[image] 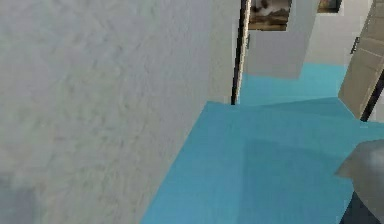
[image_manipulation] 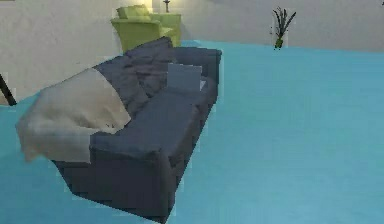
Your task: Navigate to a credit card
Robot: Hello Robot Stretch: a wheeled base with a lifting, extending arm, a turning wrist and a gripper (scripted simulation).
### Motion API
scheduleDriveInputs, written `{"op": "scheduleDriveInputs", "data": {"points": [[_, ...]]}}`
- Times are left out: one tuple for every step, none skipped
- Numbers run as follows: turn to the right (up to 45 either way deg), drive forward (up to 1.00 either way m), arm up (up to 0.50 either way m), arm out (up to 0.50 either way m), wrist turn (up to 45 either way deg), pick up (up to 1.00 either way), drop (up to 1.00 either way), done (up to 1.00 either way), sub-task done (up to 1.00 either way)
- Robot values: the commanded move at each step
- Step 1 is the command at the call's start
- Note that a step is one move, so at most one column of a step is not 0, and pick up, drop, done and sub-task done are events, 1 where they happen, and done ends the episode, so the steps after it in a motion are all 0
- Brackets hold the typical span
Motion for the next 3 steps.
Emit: {"op": "scheduleDriveInputs", "data": {"points": [[15.0, 0.0, 0.0, 0.0, 0.0, 0.0, 0.0, 0.0, 0.0], [0.0, 1.0, 0.0, 0.0, 0.0, 0.0, 0.0, 0.0, 0.0], [6.0, 0.0, 0.0, 0.0, 0.0, 0.0, 0.0, 0.0, 0.0]]}}
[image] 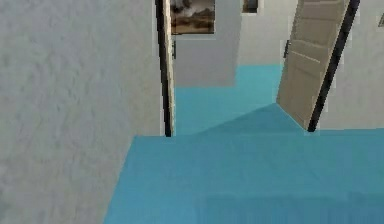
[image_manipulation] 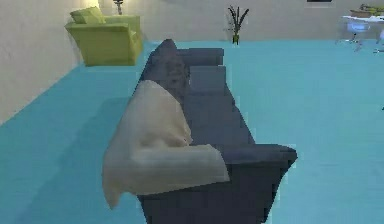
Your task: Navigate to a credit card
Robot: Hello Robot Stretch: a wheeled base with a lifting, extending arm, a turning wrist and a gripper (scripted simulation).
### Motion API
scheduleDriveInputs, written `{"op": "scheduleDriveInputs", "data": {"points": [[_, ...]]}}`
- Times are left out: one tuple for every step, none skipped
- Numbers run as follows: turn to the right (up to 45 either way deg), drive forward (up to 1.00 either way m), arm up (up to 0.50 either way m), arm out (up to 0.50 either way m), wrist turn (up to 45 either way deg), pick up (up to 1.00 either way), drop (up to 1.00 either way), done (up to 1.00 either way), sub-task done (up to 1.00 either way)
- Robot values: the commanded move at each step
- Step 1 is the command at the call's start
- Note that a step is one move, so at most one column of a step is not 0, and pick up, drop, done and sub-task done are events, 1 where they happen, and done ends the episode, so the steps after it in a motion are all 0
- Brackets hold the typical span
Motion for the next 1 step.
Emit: {"op": "scheduleDriveInputs", "data": {"points": [[0.0, 0.5, 0.0, 0.0, 0.0, 0.0, 0.0, 0.0, 0.0]]}}
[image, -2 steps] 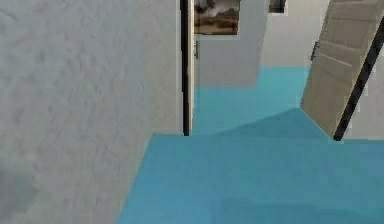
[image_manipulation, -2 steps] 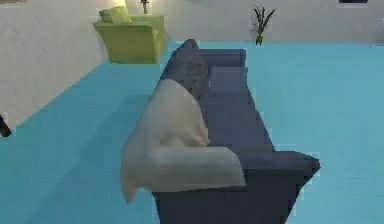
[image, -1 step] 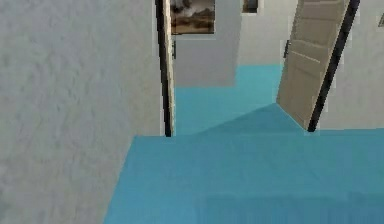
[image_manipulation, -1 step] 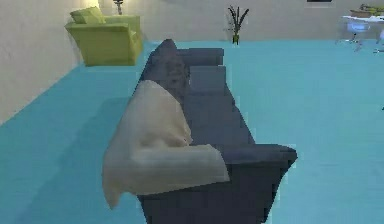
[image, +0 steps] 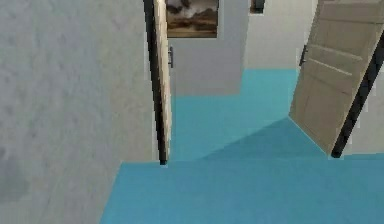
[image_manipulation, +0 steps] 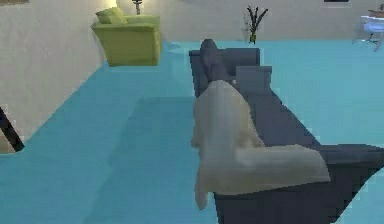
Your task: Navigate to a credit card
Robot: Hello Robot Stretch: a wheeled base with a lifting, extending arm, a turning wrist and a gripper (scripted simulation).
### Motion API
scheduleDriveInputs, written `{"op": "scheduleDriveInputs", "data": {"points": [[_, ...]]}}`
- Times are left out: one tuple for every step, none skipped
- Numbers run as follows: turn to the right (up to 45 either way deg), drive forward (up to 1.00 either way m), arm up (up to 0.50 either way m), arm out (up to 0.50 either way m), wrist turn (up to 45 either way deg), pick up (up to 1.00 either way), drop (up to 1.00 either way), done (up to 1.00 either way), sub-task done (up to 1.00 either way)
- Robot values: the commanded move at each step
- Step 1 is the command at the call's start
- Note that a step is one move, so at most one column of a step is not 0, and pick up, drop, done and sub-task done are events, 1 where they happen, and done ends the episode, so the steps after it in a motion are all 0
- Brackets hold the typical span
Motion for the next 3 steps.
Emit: {"op": "scheduleDriveInputs", "data": {"points": [[18.0, 0.0, 0.0, 0.0, 0.0, 0.0, 0.0, 0.0, 0.0], [0.0, 1.0, 0.0, 0.0, 0.0, 0.0, 0.0, 0.0, 0.0], [0.0, 1.0, 0.0, 0.0, 0.0, 0.0, 0.0, 0.0, 0.0]]}}
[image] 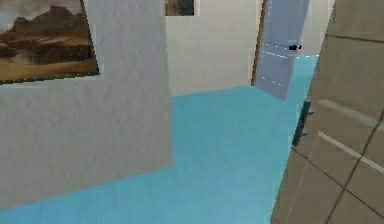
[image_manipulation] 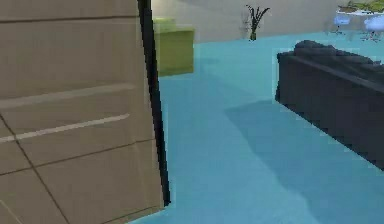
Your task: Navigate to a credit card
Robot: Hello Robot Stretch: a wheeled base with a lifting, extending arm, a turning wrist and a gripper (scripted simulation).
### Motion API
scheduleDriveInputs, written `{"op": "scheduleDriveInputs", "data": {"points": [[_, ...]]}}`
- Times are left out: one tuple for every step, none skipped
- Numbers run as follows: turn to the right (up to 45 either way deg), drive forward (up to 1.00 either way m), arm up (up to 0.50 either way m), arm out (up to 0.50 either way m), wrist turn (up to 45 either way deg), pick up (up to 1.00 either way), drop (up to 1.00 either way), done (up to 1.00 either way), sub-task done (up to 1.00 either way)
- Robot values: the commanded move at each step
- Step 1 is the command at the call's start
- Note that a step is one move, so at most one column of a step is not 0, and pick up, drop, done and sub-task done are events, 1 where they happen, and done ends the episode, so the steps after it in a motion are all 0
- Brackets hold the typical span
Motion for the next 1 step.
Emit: {"op": "scheduleDriveInputs", "data": {"points": [[0.0, 0.9, 0.0, 0.0, 0.0, 0.0, 0.0, 0.0, 0.0]]}}
